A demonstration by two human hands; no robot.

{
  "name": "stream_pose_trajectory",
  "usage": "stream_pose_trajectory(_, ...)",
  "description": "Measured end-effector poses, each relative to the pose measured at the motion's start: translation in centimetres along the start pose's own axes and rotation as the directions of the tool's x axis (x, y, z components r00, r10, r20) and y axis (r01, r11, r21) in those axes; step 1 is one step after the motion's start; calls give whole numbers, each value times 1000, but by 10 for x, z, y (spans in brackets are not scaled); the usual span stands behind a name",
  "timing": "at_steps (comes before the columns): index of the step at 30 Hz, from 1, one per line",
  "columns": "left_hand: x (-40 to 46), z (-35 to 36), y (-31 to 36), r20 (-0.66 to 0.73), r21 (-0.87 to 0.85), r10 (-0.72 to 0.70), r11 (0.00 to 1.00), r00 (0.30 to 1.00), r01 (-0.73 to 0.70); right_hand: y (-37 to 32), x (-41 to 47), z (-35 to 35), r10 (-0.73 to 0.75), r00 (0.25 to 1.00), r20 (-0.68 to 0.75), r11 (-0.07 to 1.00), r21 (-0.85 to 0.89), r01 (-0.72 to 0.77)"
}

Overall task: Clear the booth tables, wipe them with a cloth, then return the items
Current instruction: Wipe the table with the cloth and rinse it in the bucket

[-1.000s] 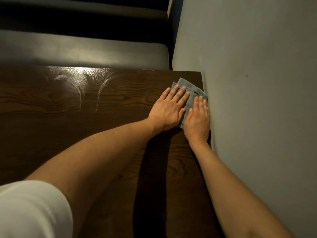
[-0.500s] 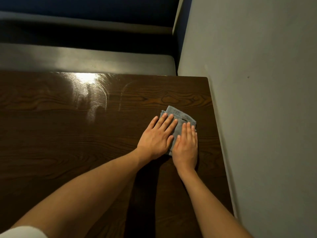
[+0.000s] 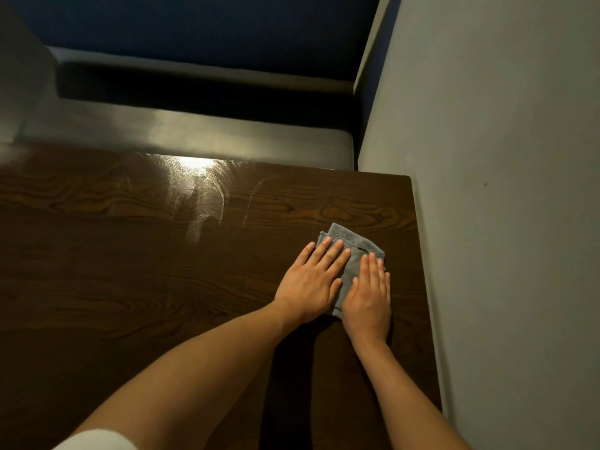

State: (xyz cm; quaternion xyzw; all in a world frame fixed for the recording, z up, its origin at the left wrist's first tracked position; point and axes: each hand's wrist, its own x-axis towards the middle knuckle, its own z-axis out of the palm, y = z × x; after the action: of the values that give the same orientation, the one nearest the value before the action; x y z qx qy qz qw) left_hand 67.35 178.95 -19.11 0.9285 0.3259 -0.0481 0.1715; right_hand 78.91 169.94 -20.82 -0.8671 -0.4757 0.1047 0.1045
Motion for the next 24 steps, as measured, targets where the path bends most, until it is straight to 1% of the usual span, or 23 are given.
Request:
stream_pose_trajectory(5,50,-7,10,-22,12,-13,1000,1000,13,17,51,-8,28,999,-25,1000,-11,-28)
stream_pose_trajectory(9,79,-12,8,-38,23,-58,998,998,59,19,87,-10,2,999,-42,1000,-6,-2)
stream_pose_trajectory(11,86,-13,1,-55,16,-82,996,995,83,16,102,-11,-32,999,-36,999,-2,32)
stream_pose_trajectory(16,87,-17,-22,-92,5,-162,987,982,163,5,129,-11,-176,984,10,984,7,176)
stream_pose_trajectory(24,71,-27,-76,-119,21,-243,969,963,247,-50,141,-3,-298,952,64,953,-42,301)
